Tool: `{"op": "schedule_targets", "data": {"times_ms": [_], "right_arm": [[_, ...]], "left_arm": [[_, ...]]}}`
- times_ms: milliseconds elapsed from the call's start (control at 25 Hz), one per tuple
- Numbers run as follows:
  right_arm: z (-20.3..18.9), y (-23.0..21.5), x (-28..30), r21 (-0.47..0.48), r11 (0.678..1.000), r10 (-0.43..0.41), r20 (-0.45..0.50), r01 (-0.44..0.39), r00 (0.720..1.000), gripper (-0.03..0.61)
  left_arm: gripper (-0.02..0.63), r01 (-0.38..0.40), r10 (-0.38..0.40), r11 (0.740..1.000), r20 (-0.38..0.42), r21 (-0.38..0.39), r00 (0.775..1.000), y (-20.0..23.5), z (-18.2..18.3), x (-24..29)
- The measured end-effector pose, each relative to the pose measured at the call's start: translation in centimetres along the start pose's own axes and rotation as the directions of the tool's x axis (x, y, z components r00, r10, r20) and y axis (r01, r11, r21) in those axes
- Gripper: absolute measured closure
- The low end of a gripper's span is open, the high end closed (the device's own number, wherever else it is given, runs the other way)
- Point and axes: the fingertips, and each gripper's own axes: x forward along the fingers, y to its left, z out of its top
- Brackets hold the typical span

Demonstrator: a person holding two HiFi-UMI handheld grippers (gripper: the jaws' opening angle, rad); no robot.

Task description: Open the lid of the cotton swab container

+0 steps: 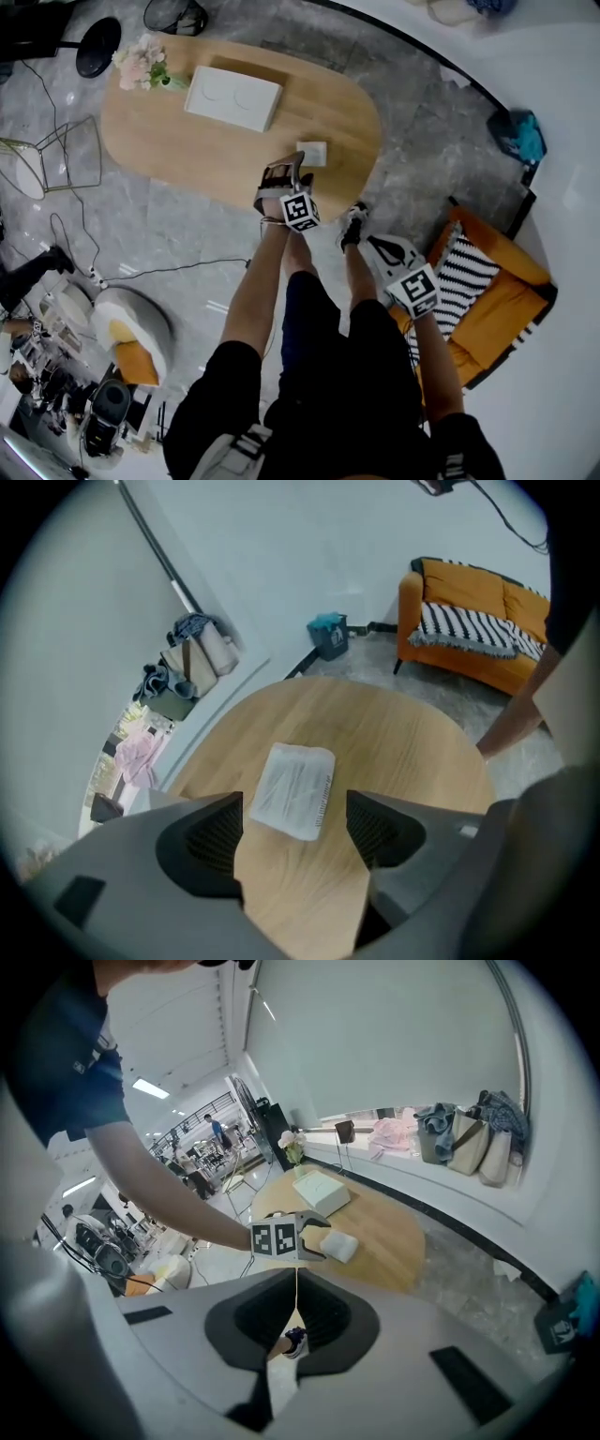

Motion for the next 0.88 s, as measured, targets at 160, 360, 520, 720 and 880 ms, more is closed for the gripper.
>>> {"op": "schedule_targets", "data": {"times_ms": [160, 360, 520, 720, 880], "right_arm": [[-1.7, 0.2, 0.8, 0.008, 1.000, 0.000, -0.032, 0.000, 0.999, 0.581], [-2.4, 0.2, 1.5, 0.005, 1.000, 0.009, -0.038, -0.009, 0.999, 0.581], [-2.4, -0.2, 1.8, 0.001, 1.000, 0.010, -0.038, -0.010, 0.999, 0.581], [-2.5, -0.9, 2.1, 0.017, 1.000, 0.008, -0.045, -0.008, 0.999, 0.581], [-2.3, -0.9, 2.3, 0.033, 0.999, 0.011, -0.046, -0.009, 0.999, 0.581]], "left_arm": [[0.270, -0.028, 0.027, 0.996, 0.014, 0.089, 1.000, 0.5, 0.9, 1.0], [0.270, 0.025, -0.025, 0.992, 0.002, 0.124, 1.000, 0.2, 1.1, 3.2], [0.270, 0.098, -0.098, 0.988, -0.011, 0.119, 0.995, 0.2, 0.9, 4.4], [0.272, 0.163, -0.165, 0.978, 0.006, 0.130, 0.986, 0.2, 1.1, 4.7], [0.281, 0.208, -0.210, 0.977, 0.031, 0.053, 0.977, 0.8, 1.6, 4.6]]}}
